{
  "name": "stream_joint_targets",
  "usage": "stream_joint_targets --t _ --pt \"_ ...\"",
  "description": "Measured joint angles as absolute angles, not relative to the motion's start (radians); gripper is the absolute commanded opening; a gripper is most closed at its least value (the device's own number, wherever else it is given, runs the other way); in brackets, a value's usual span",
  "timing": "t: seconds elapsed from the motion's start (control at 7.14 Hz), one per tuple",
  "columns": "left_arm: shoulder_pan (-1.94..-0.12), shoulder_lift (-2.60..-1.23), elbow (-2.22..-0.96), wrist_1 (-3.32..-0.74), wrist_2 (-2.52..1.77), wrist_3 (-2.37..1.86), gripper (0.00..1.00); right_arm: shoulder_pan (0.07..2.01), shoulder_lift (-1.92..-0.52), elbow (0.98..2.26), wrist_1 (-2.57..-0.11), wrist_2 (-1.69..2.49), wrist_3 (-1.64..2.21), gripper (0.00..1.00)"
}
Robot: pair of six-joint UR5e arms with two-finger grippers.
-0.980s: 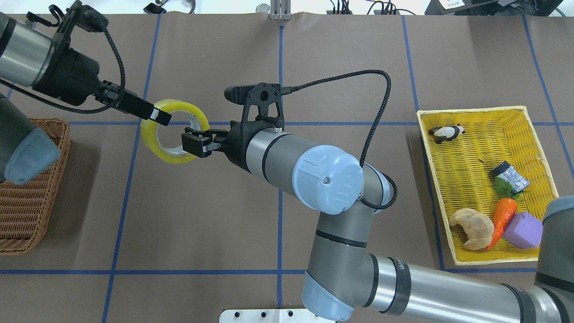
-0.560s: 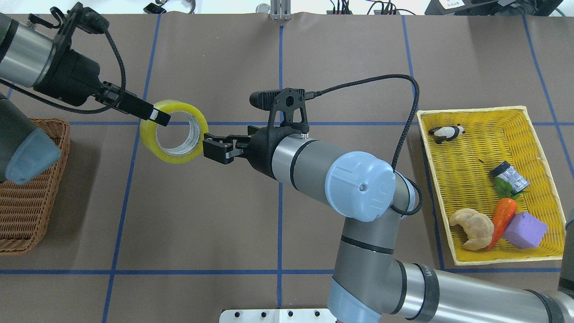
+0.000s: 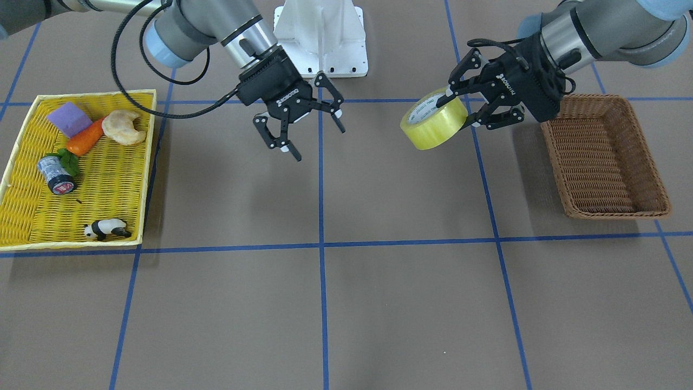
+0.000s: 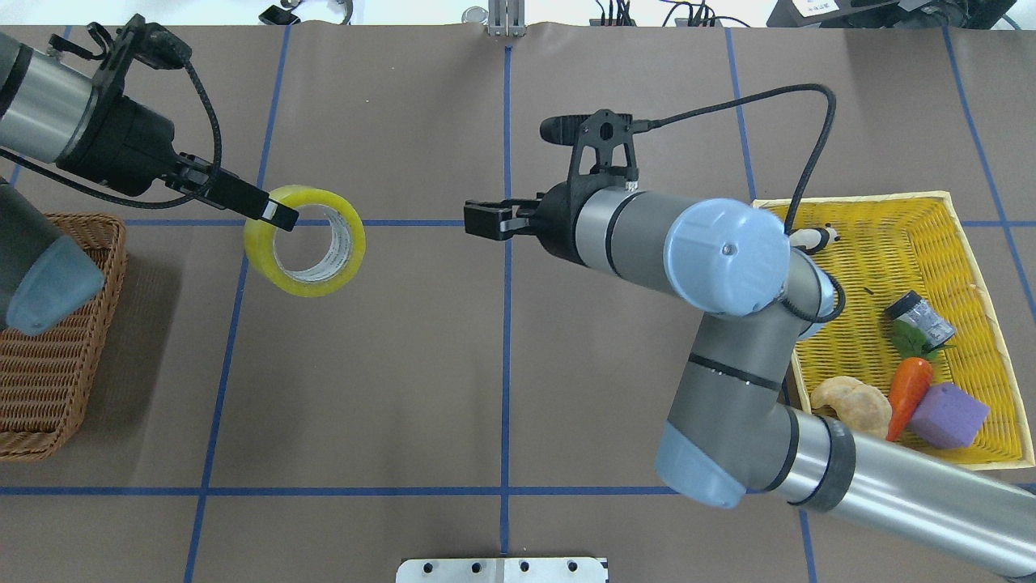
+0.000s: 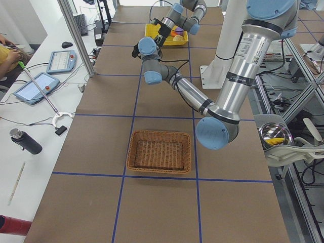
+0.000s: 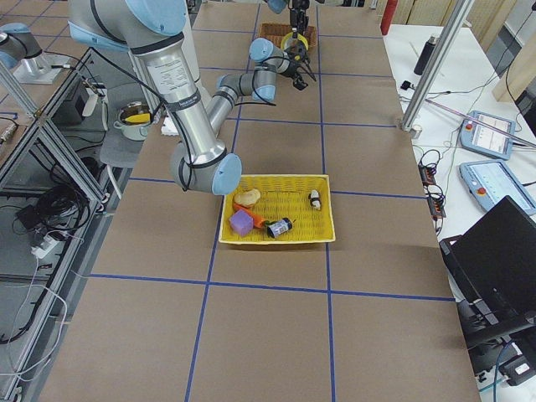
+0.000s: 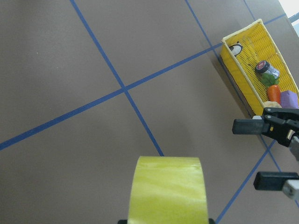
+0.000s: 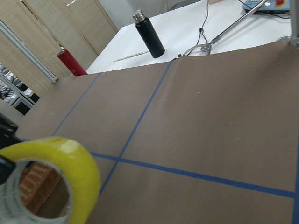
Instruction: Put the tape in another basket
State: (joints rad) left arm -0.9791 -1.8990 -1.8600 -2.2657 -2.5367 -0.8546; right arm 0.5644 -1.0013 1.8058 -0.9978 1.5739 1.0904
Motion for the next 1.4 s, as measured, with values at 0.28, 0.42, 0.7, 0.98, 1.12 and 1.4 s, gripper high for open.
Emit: stream_joint_targets --t 0.28,0.42,0.7,0.98,1.12,1.4 --pt "-1.006 -1.859 -1.862 -2.27 -2.536 -0.851 0.0 0.743 -1.007 1.797 -1.229 1.757 1.032 1.0" --pt "-1.039 -1.833 -1.862 -2.275 -2.537 -0.85 0.0 0.828 -1.011 1.784 -1.334 1.848 0.936 1.0" --pt "-1.13 -1.753 -1.86 -2.279 -2.546 -0.847 0.0 0.973 -1.044 1.73 -1.452 1.998 0.71 1.0" --pt "-1.242 -1.665 -1.84 -2.293 -2.604 -0.843 0.0 1.084 -1.118 1.691 -1.479 2.099 0.525 1.0" --pt "-1.306 -1.626 -1.792 -2.336 -2.662 -0.843 0.0 1.143 -1.165 1.684 -1.498 2.14 0.412 1.0" --pt "-1.41 -1.588 -1.586 -2.518 -2.761 -0.844 0.0 1.255 -1.232 1.68 -1.594 2.191 0.175 1.0"
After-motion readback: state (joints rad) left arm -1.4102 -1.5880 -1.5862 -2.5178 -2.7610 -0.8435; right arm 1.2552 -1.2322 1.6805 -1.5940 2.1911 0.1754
